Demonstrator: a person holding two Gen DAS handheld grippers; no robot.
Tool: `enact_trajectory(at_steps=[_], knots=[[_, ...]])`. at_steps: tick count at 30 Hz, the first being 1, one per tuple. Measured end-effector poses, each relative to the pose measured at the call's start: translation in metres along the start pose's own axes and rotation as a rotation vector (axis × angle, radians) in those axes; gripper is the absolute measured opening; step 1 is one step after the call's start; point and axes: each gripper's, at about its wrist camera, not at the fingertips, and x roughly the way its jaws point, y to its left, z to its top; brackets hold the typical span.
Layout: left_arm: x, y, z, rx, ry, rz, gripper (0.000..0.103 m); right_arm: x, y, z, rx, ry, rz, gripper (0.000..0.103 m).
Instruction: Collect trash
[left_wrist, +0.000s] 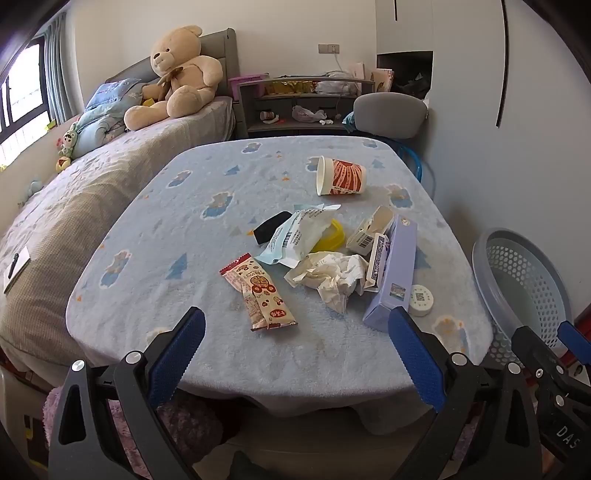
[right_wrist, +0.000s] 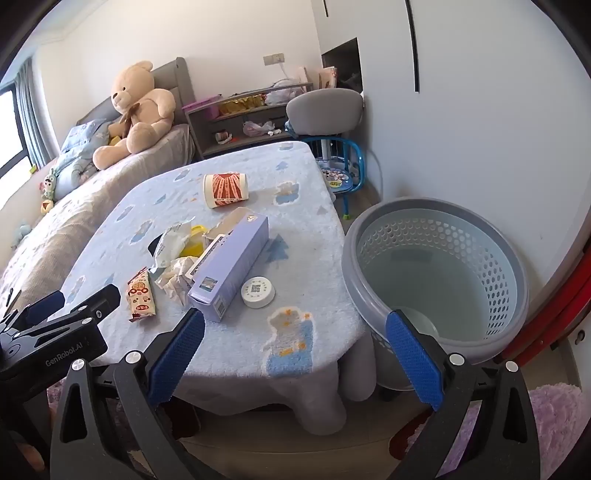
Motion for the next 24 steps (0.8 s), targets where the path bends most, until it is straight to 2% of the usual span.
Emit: enact_trajectory(at_steps=[8, 15, 24], knots=[[-0.004, -0.006, 0.006, 0.005, 0.006, 0.006, 0.095, -0.001, 0.0, 0.0, 0.005, -0.001, -0.001, 0.097], [-0.004, 0.006, 0.001, -0.008, -0.002, -0.003, 0.095, 0.001, -0.003, 0.003, 0.001, -0.002, 0.003, 0.097], [0.008, -0.006, 0.001, 0.01, 0.009, 0.005, 0.095, 0.01, -0.007, 0.012, 0.028, 0.009, 0.012, 0.097]])
